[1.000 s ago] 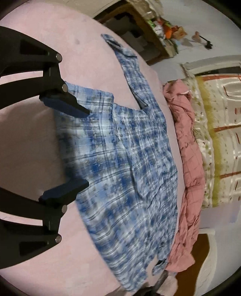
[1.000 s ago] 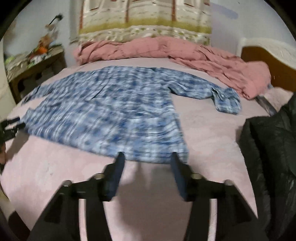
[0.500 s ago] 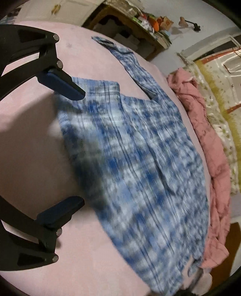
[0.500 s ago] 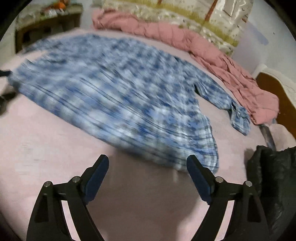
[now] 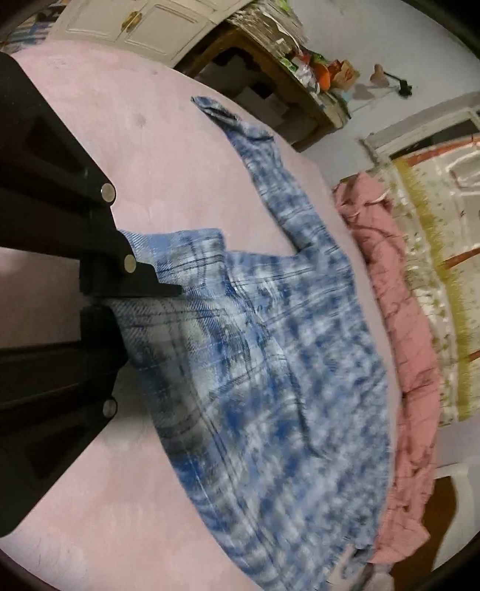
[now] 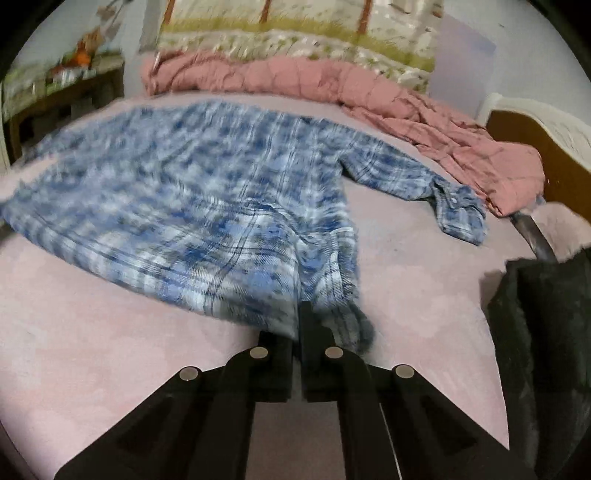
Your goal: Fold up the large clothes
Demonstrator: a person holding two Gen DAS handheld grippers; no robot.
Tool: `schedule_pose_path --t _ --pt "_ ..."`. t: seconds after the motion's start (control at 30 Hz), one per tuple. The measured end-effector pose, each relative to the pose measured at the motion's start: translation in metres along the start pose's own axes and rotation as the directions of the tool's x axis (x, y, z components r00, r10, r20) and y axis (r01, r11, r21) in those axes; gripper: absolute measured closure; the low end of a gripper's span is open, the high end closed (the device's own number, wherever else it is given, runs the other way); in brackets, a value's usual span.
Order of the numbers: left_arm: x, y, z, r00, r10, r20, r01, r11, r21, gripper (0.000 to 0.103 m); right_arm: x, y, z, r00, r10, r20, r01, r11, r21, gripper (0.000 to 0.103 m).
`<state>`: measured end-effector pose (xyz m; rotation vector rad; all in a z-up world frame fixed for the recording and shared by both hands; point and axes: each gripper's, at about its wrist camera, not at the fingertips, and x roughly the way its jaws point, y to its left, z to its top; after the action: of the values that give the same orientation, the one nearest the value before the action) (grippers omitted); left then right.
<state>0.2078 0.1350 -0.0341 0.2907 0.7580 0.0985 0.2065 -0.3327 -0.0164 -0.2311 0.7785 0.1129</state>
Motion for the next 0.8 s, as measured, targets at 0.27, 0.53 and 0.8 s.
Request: schedule_pose_path --t 0.27,0.53,0.8 --pt "-0.017 0.020 0.036 0.999 -0.031 -0.018 0.029 0.997 -0.064 0.099 -0.032 -0.011 0.027 0.997 0.026 0.068 -0.027 0.999 0.021 0.100" --pt "0.053 0.037 0.101 0.996 -0.052 -0.078 0.039 0.986 -0.160 0.098 0.027 -0.019 0.106 0.997 -0.033 0.071 0.026 0.994 0.107 0.101" --pt "0.135 0.034 0.134 0.989 -0.022 -0.147 -0.006 0.982 -0.187 0.095 0.119 -0.032 0.167 1.000 -0.027 0.016 0.023 0.977 0.214 0.101"
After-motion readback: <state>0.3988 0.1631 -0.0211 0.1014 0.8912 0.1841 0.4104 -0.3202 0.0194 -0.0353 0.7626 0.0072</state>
